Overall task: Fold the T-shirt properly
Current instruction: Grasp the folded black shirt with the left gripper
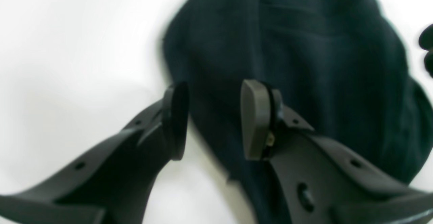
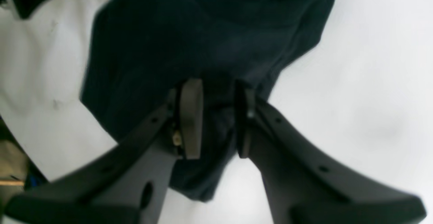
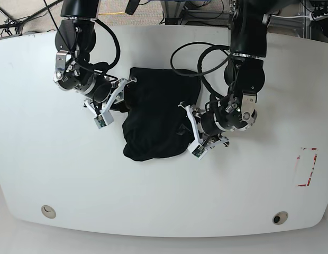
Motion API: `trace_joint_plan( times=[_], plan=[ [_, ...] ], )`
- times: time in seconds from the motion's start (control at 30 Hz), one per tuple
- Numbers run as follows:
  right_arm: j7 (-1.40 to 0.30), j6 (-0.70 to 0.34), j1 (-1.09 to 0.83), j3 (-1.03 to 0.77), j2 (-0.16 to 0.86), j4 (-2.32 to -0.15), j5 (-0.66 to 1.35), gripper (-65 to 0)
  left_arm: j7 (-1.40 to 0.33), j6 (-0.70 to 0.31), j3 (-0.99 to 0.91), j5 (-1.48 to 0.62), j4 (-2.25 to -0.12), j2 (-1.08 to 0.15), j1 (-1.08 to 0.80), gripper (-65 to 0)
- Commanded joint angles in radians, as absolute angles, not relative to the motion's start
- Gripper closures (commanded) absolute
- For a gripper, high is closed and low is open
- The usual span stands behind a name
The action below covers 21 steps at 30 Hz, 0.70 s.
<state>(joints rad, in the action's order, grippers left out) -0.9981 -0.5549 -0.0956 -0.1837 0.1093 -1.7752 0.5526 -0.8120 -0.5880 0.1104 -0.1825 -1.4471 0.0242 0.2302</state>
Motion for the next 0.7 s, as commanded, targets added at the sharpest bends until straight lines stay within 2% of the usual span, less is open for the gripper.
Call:
trace_joint_plan(
  times=[0.0,0.2,0.37,0.67],
  plan=[
    [-0.977,-0.558,-0.104,-0.185,0.082,-1.797,0.572,-15.2,-0.76,-0.59,0.111,-0.202,-1.452,0.031,0.266,-23.9],
    [-0.972,-0.558,-0.113,-0.168,0.05,-1.779,0.57,-15.2,-0.688,-0.59,0.127,-0.2,-1.362,0.053,0.268,-23.9],
    [-0.952,-0.558,-0.111,-0.079,0.059,-1.685,0.565,-15.2,-0.582,-0.59,0.13,-0.2,-1.181,0.051,0.325,-23.9],
    [-0.912,-0.556,-0.173,-0.039,0.131,-1.687,0.565,-15.2,-0.441,-0.59,0.128,-0.205,-0.926,0.005,0.42,-23.9]
  ],
)
